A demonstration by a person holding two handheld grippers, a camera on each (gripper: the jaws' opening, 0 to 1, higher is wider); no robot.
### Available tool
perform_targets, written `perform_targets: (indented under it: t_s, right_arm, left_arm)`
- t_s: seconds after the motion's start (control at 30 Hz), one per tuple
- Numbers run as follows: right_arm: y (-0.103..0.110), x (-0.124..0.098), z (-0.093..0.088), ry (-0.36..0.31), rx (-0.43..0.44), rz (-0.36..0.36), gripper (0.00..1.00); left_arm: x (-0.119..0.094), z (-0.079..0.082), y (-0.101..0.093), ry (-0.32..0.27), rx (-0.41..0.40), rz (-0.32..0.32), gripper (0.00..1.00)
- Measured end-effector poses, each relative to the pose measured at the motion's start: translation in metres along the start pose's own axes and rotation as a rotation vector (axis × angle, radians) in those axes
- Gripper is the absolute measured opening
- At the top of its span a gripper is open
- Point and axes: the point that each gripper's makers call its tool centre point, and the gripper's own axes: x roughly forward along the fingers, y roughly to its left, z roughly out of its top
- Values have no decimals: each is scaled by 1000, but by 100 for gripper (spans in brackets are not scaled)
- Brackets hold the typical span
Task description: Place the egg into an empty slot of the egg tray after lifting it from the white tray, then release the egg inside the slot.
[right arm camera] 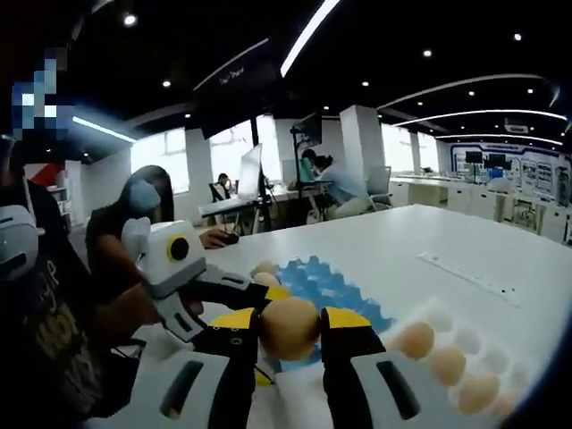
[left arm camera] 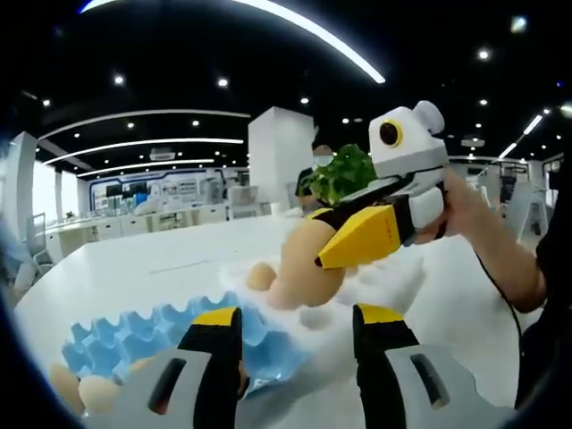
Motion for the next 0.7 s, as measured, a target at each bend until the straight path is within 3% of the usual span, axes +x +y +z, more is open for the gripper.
perform_targets:
  t_s: [0.37,0.6,0.7]
  right_arm:
    - [4,5,-9,22,17,10,29]
    - [-2,8,-16,29,43,5,29]
    - [-3,9,-19,41,43,3,29]
  left_arm:
    - [5,2,2,-9,32,21,44]
    - [8,-3,-8,13,57,-13,28]
    - [9,-6,-8,29,68,-7,27]
